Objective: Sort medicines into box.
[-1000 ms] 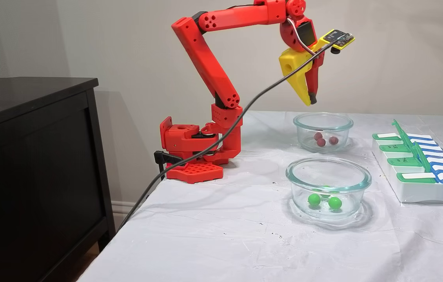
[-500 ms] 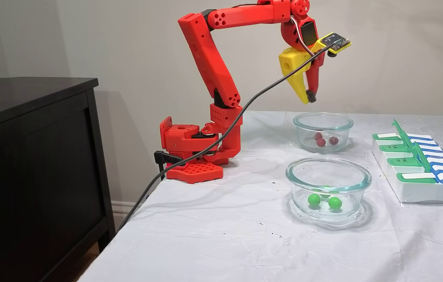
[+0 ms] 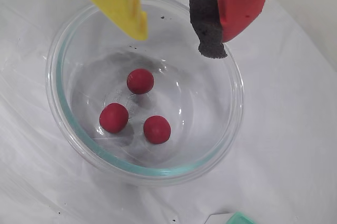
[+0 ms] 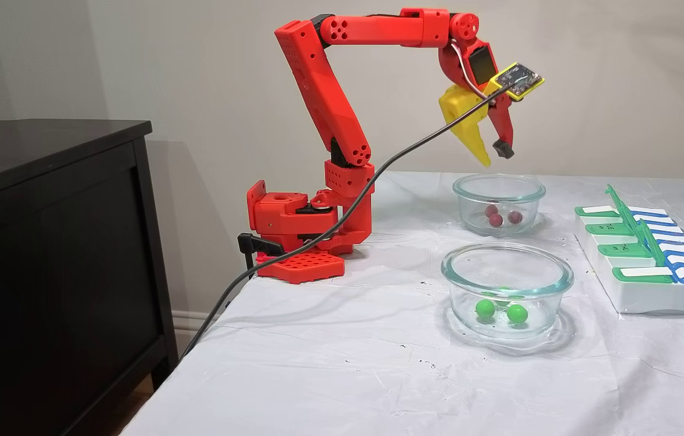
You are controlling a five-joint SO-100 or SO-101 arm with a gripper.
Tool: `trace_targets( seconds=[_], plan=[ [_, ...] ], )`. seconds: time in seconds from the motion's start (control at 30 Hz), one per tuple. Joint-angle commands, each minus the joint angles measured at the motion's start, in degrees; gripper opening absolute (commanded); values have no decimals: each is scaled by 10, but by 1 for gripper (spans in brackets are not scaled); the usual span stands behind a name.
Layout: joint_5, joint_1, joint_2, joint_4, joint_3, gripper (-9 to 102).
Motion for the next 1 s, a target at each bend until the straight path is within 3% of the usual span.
trace_targets(
  seconds=[0.0,0.97],
  plan=[
    [5,-11,-6,-25,0,19],
    [19,-32,-120,-122,32,17]
  ],
)
